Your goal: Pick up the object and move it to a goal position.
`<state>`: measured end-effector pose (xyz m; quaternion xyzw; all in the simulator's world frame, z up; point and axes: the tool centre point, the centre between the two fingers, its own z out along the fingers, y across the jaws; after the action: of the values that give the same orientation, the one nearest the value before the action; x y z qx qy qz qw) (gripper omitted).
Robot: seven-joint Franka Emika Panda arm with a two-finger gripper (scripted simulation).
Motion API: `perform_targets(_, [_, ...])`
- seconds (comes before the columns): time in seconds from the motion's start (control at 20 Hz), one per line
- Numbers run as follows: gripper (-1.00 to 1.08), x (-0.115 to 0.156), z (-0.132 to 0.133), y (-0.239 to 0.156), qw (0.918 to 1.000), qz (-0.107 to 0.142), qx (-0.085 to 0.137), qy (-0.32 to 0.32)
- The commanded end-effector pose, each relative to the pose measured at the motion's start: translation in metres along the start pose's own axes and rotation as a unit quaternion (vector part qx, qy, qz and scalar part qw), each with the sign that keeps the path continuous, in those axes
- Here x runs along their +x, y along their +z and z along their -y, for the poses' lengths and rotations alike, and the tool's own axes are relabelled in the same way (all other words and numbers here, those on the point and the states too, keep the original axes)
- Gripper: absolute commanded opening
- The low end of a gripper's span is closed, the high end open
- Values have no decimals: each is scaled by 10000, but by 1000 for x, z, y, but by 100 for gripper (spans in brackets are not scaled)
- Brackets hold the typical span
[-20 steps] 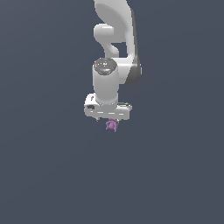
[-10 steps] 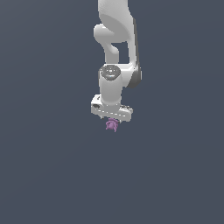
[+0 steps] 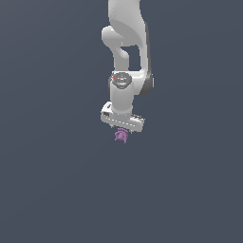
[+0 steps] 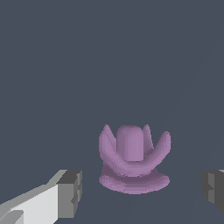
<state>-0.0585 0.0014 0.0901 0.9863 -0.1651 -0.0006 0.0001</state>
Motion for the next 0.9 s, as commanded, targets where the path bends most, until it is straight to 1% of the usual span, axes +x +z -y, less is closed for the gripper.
perform_targets(0.0, [100,0,0,0,10000,-2,1,1])
perform_targets(0.2, [100,0,0,8,10000,-3,1,5])
perform_targets(0.6, [100,-1,0,44,10000,-5,1,20])
perform_targets(0.85, [100,-1,0,51,10000,-6,1,23])
